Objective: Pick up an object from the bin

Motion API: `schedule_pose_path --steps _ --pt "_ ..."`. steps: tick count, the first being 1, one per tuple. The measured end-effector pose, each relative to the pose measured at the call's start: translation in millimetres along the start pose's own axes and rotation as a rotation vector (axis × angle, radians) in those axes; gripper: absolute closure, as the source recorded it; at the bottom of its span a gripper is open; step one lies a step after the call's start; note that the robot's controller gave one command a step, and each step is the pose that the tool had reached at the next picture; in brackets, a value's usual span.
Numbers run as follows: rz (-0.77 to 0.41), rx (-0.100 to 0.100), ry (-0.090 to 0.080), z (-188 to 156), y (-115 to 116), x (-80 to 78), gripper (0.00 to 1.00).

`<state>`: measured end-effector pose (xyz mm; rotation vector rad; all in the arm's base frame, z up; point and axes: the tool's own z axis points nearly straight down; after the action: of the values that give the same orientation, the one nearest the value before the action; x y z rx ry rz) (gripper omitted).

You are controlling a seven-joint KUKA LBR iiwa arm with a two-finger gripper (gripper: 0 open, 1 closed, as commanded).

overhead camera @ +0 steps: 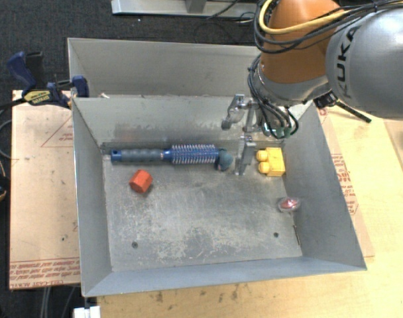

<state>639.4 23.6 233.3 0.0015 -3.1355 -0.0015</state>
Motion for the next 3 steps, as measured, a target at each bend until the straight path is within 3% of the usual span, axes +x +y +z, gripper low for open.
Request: schedule_pose_path --steps 1,2,3 --pt "0.109 -0.001 -0.002 111 31 -9.2 0.00" --pt "0.437 0.000 -0.004 149 -10 18.0 0.00" --pt "0.435 0.000 -0.005 149 -9 17.3 1.00"
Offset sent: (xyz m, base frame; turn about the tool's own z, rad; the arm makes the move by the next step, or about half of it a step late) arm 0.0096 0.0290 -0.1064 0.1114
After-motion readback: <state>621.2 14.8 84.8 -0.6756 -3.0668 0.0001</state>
